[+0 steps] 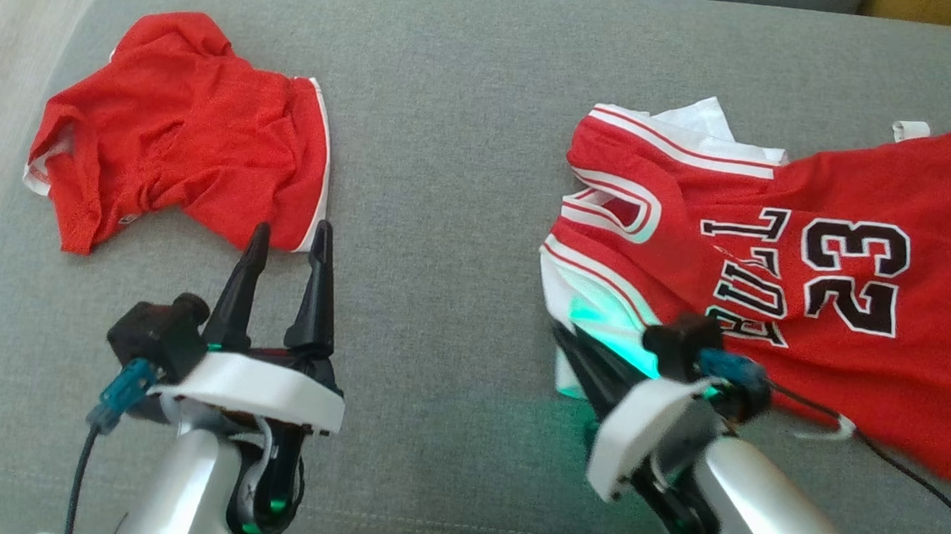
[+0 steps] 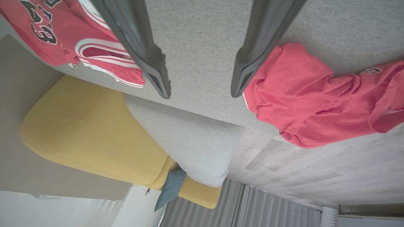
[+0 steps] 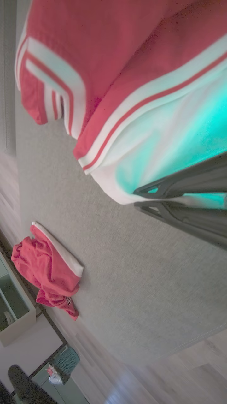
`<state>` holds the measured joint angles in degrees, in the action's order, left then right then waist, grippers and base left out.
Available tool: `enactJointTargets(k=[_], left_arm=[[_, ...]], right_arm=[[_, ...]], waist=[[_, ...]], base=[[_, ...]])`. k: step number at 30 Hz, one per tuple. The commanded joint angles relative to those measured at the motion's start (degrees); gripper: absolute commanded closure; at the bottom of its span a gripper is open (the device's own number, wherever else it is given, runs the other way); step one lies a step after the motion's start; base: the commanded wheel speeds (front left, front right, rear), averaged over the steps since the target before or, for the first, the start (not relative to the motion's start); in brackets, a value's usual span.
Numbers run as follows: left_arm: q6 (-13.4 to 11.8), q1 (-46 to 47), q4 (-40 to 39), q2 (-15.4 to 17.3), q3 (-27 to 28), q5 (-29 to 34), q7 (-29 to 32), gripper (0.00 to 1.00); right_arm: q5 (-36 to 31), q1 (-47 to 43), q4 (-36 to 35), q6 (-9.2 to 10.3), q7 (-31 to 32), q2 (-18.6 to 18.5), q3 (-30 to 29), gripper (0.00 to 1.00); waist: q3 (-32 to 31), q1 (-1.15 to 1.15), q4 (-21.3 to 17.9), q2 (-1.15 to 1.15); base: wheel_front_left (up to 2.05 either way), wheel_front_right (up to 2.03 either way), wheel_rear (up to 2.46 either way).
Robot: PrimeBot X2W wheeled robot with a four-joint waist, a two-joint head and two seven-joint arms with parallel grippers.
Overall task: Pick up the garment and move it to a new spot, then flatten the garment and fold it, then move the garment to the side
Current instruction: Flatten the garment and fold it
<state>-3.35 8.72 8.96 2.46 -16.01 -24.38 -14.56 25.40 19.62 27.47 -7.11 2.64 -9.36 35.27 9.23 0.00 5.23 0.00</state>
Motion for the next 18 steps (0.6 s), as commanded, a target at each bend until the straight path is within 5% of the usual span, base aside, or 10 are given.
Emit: enactJointTargets(k=[1, 8, 9, 10, 18], left_arm=[[-0.2, 2.0, -1.9, 0.4, 1.7, -0.1, -0.4, 0.00], [-0.5, 1.8, -2.1, 0.4, 1.4, -0.5, -0.4, 0.00], [-0.6, 1.7, -2.1, 0.4, 1.3, -0.5, -0.4, 0.00], [-0.6, 1.7, -2.1, 0.4, 1.2, -0.6, -0.4, 0.00], [-0.9, 1.1, -2.4, 0.4, 1.9, -0.3, -0.4, 0.00]], right_arm=[[0.9, 2.9, -2.7, -0.37, 0.1, 1.3, 1.5, 1.00], [1.0, 9.1, 0.1, -0.37, -1.2, 5.2, 5.7, 1.00], [0.5, 10.0, 1.4, -0.37, -1.7, 5.5, 6.1, 0.76], [0.3, 10.6, 3.0, -0.37, -1.9, 5.8, 6.2, 0.00], [-3.1, 10.3, 9.2, -0.37, -7.1, 5.9, 0.5, 0.00]], waist=[[-0.2, 0.00, 0.0, 0.00], [-0.5, 0.00, -0.1, 0.00], [-0.6, 0.00, -0.1, 0.00], [-0.6, 0.00, -0.1, 0.00], [-1.4, 0.00, -2.1, 0.00]], base=[[0.00, 0.00, 0.00], [0.00, 0.00, 0.00], [0.00, 0.00, 0.00], [0.00, 0.00, 0.00], [0.00, 0.00, 0.00]])
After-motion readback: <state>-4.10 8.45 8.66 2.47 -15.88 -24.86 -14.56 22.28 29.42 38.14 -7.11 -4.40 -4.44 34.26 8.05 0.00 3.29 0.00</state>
